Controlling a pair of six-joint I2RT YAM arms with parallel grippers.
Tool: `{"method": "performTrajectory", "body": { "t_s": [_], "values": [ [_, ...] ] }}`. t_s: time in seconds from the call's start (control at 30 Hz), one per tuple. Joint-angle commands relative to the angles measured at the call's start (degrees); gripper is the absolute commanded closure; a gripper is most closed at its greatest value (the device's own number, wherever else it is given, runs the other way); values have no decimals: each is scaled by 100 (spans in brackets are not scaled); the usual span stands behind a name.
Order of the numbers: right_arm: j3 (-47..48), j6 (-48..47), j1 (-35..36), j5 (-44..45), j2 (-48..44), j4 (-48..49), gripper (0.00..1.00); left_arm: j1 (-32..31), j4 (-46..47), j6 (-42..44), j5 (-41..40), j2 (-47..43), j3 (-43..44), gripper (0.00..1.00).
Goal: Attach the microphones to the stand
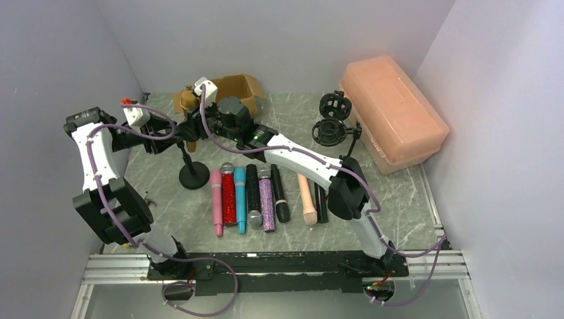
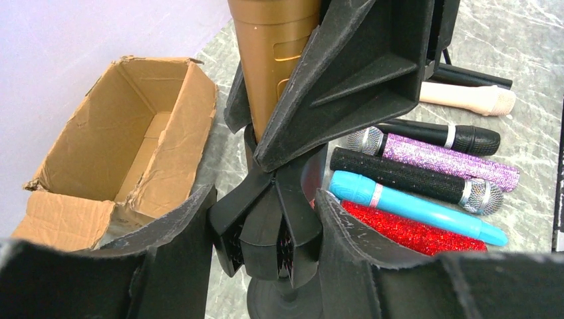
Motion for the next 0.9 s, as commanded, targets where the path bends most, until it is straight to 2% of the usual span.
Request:
{"method": "performTrajectory", "body": {
  "t_s": [0.0,0.03,0.1,0.13,0.17,0.23,0.3,0.37,0.5,0.63,0.87],
  "values": [
    [-187,78,93,79,-285,477,97,-21,-77,-92,-95,55,-30,79],
    [-227,107,93,81,-304,508,96,-16,-77,-112,-94,55,-34,67],
    [-318,154,86,62,-358,608,89,-4,-77,-162,-95,59,-34,23],
    [-342,165,84,44,-385,627,81,11,-77,-196,-88,62,-27,5],
    [-342,171,82,22,-418,633,73,33,-77,-224,-75,71,-16,1],
    [-256,214,54,-53,-427,580,55,91,-77,-245,-30,90,20,1],
    [-166,336,-16,-192,-460,534,41,140,-77,-304,-8,116,110,5],
    [-73,533,-118,-403,-483,498,32,181,-77,-423,6,152,213,11],
    [18,588,-223,-661,-628,432,20,283,-79,-423,28,138,261,17],
    [168,415,-224,-661,-709,376,16,313,-77,-468,27,54,209,14],
    [1039,391,-334,-664,-339,120,20,313,-77,-287,-50,-153,126,1]
  ]
}}
